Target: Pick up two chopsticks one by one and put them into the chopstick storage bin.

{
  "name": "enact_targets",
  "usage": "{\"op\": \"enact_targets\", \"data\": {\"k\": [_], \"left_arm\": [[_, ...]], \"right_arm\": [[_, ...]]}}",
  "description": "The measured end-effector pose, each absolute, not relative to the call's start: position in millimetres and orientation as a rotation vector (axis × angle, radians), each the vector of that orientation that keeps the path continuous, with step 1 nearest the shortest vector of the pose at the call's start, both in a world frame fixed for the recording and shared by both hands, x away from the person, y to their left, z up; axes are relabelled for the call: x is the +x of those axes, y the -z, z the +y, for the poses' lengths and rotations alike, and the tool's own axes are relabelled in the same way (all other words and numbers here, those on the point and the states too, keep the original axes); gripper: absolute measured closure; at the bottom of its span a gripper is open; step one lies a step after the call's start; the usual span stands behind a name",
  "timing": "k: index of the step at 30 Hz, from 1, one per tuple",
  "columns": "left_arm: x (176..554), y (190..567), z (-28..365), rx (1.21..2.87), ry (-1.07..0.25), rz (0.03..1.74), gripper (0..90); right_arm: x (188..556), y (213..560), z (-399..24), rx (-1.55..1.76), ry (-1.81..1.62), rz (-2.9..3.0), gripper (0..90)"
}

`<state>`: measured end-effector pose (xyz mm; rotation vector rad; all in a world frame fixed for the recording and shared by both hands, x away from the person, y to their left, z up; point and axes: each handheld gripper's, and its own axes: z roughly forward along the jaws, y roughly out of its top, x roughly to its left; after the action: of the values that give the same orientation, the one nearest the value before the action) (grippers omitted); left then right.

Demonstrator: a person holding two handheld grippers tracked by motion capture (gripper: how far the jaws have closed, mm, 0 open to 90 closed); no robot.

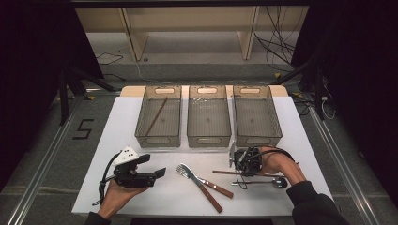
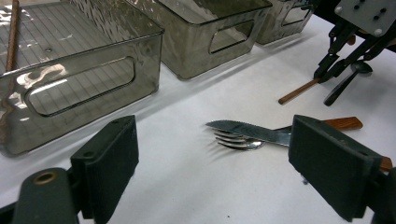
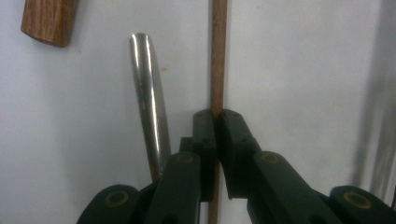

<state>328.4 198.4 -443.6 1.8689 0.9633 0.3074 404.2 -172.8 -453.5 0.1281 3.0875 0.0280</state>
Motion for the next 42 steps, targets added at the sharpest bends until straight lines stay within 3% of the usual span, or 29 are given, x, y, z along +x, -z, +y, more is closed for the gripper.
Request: {"op": "enact_targets", "data": {"k": [13, 27, 42], "left_arm": [[328.7, 443.3, 199.5, 1.869, -0.309, 0.967, 15.7], [328.7, 440.8, 199.5, 1.854, -0.306, 0.969, 15.7], [335.0, 427.9, 177.2, 1.85, -0.258, 0.947, 15.8]], "right_arm": [[408.3, 420.6, -173.1, 0.194, -0.209, 2.987, 85.6], [413.1, 379.5, -175.0, 0.661, -0.838, 2.772, 85.5], [409.6, 378.5, -170.4, 0.935, -1.187, 2.575, 85.5]]}}
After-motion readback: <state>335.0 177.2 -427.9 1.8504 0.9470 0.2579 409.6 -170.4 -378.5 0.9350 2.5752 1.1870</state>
